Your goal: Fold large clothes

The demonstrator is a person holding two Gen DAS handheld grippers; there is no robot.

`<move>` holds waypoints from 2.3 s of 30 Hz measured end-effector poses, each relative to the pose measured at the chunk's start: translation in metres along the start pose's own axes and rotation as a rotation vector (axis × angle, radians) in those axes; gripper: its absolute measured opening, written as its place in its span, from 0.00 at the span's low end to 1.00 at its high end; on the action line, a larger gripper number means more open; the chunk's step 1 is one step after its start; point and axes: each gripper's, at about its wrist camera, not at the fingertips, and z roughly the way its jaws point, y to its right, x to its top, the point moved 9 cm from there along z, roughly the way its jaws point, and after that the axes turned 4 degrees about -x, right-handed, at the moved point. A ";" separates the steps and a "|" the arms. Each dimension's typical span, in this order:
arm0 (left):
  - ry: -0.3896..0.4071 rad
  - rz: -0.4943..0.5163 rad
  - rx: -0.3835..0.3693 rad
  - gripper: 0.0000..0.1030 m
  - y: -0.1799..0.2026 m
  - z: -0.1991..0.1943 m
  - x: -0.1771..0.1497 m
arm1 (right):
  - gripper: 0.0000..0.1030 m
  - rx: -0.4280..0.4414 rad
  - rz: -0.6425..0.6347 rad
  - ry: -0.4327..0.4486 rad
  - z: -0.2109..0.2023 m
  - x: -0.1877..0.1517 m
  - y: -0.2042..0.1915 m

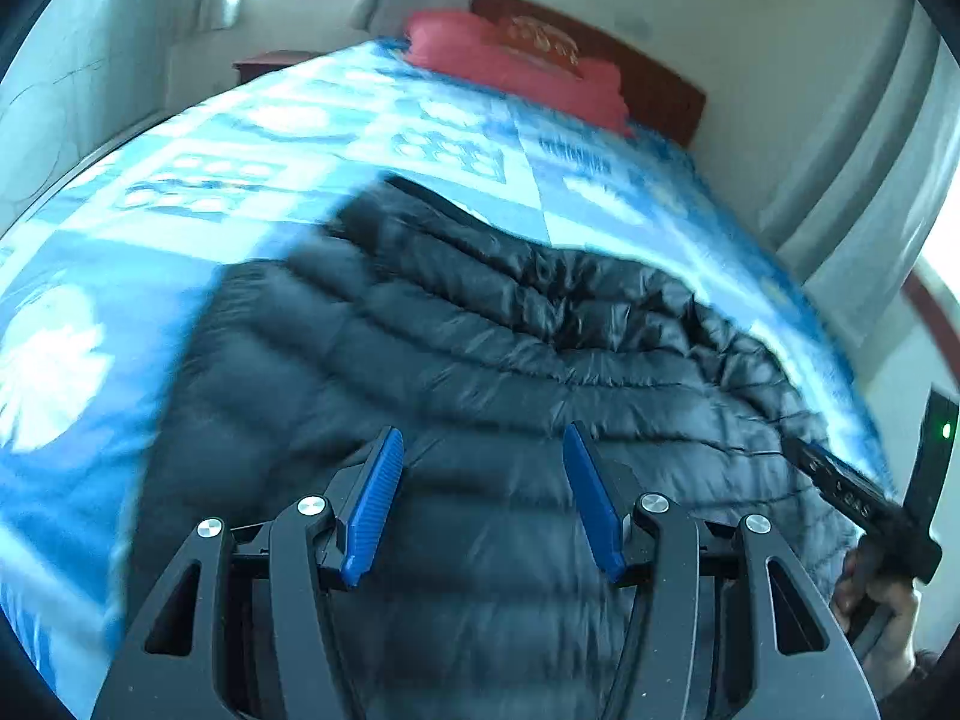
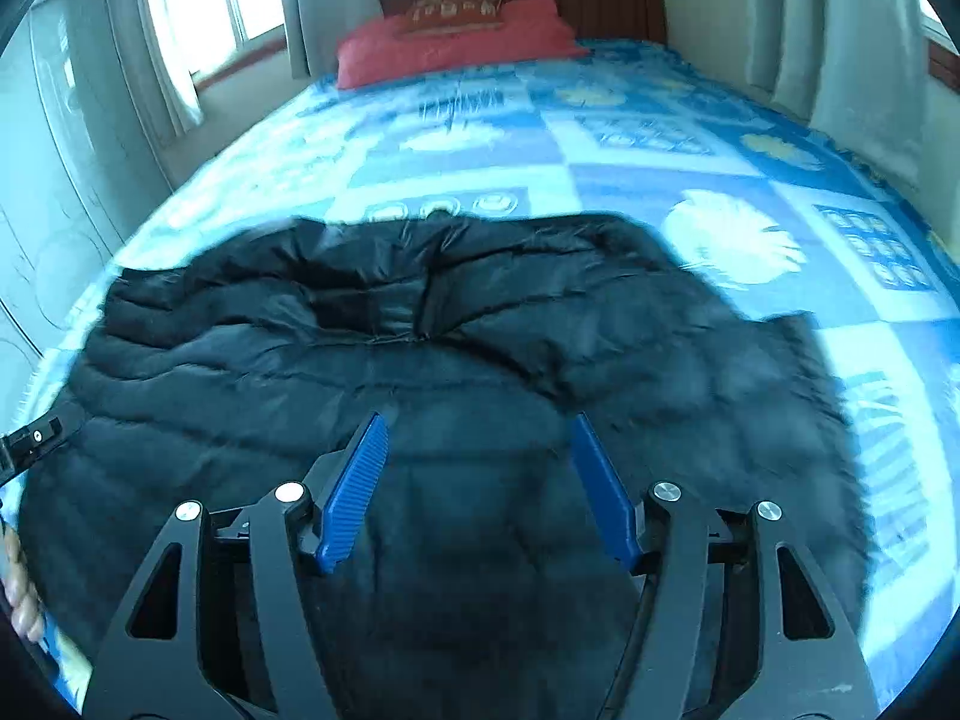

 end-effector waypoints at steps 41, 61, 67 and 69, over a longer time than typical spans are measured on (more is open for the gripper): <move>0.023 -0.489 -0.123 0.23 -0.095 -0.122 -0.135 | 0.19 0.115 0.385 -0.041 -0.137 -0.179 0.100; -0.041 -0.482 -0.115 0.48 -0.107 -0.162 -0.177 | 0.42 0.092 0.390 -0.094 -0.190 -0.246 0.109; -0.039 -0.426 -0.044 0.64 -0.119 -0.184 -0.179 | 0.60 0.041 0.397 -0.110 -0.213 -0.261 0.127; -0.039 -0.417 -0.021 0.64 -0.127 -0.191 -0.181 | 0.61 0.022 0.407 -0.118 -0.221 -0.266 0.135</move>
